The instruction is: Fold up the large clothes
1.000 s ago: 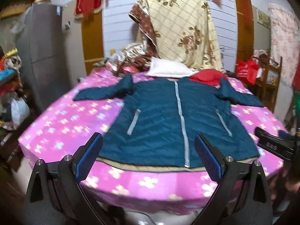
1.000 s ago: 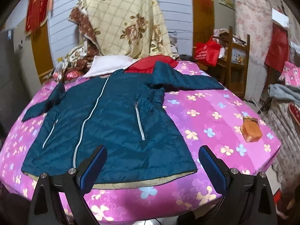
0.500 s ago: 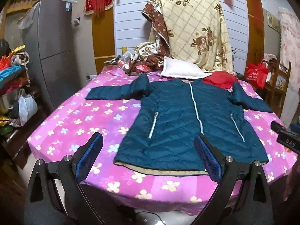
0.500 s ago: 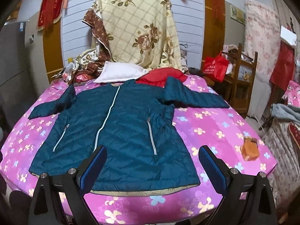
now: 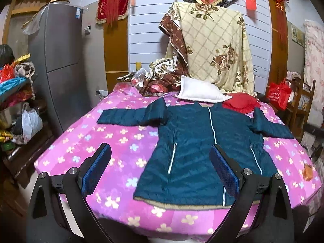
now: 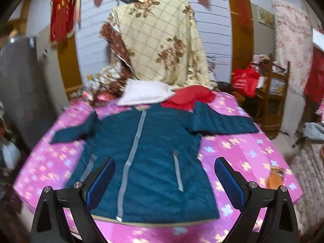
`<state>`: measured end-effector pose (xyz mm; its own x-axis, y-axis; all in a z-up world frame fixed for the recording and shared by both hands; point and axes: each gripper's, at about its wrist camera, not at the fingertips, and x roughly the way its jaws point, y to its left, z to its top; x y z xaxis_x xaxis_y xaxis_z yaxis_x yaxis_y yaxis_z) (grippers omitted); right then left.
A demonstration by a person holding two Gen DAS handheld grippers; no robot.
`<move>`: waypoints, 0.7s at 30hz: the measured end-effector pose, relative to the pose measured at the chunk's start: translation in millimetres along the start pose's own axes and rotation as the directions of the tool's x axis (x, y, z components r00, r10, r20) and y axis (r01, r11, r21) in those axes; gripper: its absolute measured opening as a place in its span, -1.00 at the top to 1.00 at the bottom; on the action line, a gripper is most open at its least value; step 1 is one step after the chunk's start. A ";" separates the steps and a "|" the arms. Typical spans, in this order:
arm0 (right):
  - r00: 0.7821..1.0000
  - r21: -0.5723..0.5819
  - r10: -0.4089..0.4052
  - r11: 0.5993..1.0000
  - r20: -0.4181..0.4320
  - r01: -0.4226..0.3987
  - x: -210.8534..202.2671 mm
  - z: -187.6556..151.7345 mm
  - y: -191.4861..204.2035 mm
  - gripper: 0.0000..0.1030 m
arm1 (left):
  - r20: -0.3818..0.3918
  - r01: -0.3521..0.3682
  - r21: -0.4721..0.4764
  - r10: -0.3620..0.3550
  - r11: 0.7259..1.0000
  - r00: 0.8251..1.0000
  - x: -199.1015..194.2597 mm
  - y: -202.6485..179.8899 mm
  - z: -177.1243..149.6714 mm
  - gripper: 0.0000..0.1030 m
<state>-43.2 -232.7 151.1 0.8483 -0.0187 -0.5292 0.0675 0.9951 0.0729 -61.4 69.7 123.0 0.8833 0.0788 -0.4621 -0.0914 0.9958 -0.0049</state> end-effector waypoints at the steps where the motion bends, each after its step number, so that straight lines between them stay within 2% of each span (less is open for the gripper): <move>1: 1.000 0.011 0.027 1.000 0.002 -0.027 0.0 9.0 0.7 -0.89 | -0.002 0.008 0.004 -0.008 1.000 1.000 3.4 -0.3 6.9 -0.90; 3: 0.999 0.024 0.049 0.998 0.020 -0.050 5.5 22.0 3.7 -0.89 | -0.006 0.015 0.008 -0.015 1.000 1.000 16.3 1.2 23.7 -0.90; 6: 0.999 0.007 0.015 1.000 0.051 -0.015 26.6 24.3 8.1 -0.89 | -0.009 -0.014 0.016 0.014 1.000 1.000 38.5 4.3 37.8 -0.90; 8: 0.999 0.010 0.000 1.000 0.036 0.000 45.2 20.6 7.9 -0.89 | -0.031 -0.044 0.017 0.044 0.999 0.999 61.7 9.8 45.0 -0.90; 11: 0.999 0.027 0.022 0.999 -0.029 -0.022 84.3 5.2 2.5 -0.89 | -0.079 -0.070 -0.015 0.069 0.997 0.995 93.4 26.1 49.2 -0.90; 14: 0.997 0.012 -0.015 1.000 -0.071 0.016 116.7 -6.1 -0.6 -0.84 | -0.118 -0.086 -0.070 0.077 0.994 0.990 122.6 48.6 50.3 -0.90; 17: 0.995 -0.013 -0.047 0.999 -0.089 0.046 141.8 -18.0 -4.0 -0.84 | -0.158 -0.098 -0.122 0.078 0.988 0.984 152.0 67.1 44.5 -0.90; 21: 0.983 -0.074 -0.125 0.991 -0.137 0.115 178.2 -48.3 -22.1 -0.84 | -0.288 -0.103 -0.159 0.054 0.982 0.956 195.3 78.0 8.4 -0.90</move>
<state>81.2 -253.3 14.3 0.7532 -0.1291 -0.6449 0.1259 0.9907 -0.0513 107.9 163.2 39.8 0.7070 0.1152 -0.6978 -0.2541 0.9621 -0.0986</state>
